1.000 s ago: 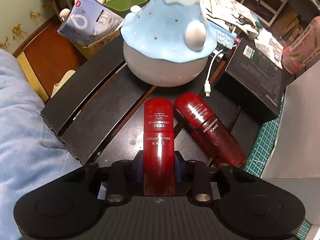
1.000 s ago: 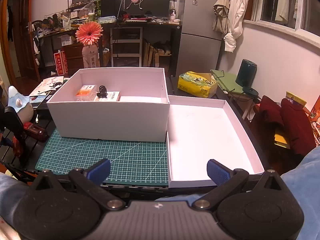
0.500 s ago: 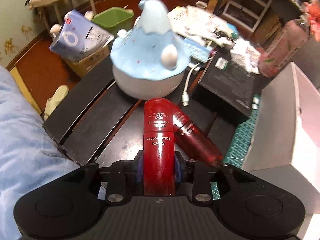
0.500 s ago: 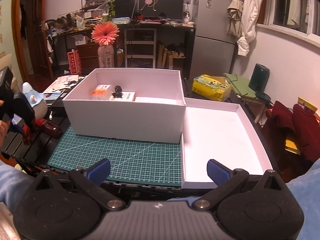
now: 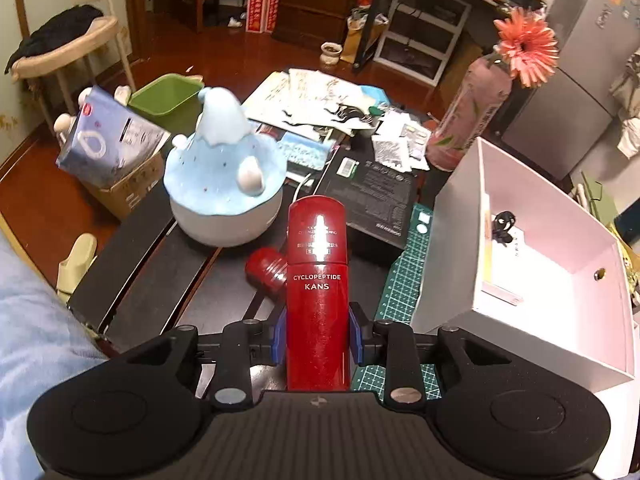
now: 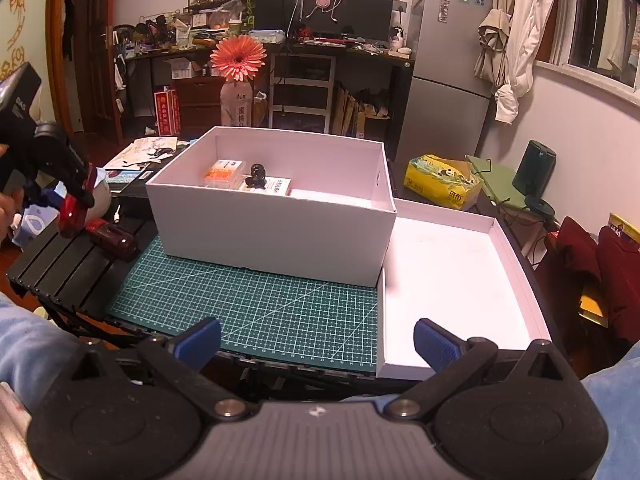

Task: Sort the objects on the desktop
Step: 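Lift the red bottle with the left gripper and carry it toward the white box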

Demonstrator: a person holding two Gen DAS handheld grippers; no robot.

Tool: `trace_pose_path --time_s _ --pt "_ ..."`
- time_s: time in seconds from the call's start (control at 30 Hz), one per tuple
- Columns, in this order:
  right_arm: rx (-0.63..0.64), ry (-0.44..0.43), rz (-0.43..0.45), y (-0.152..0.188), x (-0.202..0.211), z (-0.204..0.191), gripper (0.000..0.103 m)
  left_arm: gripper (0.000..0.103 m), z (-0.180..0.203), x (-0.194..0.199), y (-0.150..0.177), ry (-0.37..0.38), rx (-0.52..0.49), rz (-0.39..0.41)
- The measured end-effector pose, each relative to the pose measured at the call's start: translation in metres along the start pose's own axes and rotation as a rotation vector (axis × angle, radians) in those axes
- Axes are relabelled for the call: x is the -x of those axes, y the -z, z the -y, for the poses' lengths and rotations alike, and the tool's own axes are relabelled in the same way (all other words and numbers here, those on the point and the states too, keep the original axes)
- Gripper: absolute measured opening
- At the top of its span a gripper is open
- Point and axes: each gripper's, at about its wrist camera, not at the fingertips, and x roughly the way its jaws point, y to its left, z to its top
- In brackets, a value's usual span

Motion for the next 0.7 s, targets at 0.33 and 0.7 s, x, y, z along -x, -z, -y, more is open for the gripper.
trace_pose_path --time_s 0.33,0.7 --pt "0.014 -0.023 -0.022 -0.001 -0.005 -0.008 0.103 0.030 0.011 0.011 0.001 0.059 -0.041 0.009" --pt "0.068 -0.036 -0.005 -0.033 0.004 -0.028 0.103 0.030 0.028 0.017 0.005 0.090 -0.135 0.030"
